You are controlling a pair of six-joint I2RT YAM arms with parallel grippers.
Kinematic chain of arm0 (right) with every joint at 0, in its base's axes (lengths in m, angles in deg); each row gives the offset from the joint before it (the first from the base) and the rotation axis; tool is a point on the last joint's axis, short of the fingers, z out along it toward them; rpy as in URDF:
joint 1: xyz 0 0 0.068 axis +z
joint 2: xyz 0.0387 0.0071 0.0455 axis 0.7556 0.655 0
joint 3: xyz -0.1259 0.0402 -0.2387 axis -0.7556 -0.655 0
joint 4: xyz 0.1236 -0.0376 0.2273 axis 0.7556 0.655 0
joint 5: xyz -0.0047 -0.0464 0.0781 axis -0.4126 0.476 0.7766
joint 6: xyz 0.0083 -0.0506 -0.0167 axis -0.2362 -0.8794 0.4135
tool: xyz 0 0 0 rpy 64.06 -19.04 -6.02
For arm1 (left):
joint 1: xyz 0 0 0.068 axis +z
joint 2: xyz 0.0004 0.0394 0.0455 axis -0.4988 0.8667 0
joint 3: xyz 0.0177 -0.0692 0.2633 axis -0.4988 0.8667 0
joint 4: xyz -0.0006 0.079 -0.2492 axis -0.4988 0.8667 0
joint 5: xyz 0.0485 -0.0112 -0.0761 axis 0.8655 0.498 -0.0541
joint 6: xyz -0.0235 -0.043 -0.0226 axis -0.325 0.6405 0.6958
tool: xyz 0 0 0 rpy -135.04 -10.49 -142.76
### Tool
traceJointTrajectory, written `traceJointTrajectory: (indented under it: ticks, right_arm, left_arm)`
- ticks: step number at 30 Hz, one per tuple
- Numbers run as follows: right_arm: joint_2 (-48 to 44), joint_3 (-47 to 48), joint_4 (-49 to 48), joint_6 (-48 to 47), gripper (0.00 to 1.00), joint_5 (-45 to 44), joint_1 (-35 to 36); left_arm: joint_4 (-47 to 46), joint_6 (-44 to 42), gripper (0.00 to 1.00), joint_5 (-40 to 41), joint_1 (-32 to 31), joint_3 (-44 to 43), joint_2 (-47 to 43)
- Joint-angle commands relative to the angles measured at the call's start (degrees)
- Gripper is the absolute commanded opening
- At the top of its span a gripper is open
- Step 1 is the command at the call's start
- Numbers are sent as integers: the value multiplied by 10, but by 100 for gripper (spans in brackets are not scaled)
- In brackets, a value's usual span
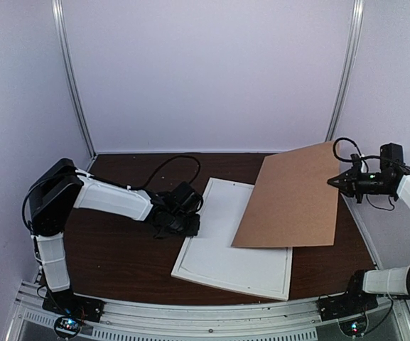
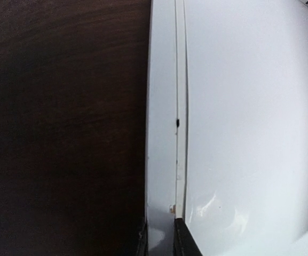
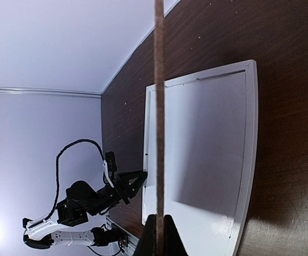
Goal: Put the photo into the frame
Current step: Move the photo frame to the center of the board.
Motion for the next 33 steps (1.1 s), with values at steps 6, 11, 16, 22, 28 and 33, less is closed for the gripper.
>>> traceJointTrajectory:
  ticks: [6,11,16,22,28,33]
  right_arm:
    - [-2,11,-13,-16,0,12,46]
    - [11,11,-38,-9,0,11,94]
    - [35,28,-72,12,0,5,148]
    - [71,61,-98,27,0,0,193]
    - [111,88,-99,22,0,-7,229]
    - [136,103,-122,39,0,-9,266]
  left_arm:
    - [19,86,3,24,38,135,-54]
    - [-12,129,3,17,45,196,-100]
    - [-36,151,7,-16,35,212,-119]
    - [-36,156,18,-47,19,203,-132]
    - [-38,157,27,-71,15,216,-178]
    - [-8,152,34,-50,15,228,-231]
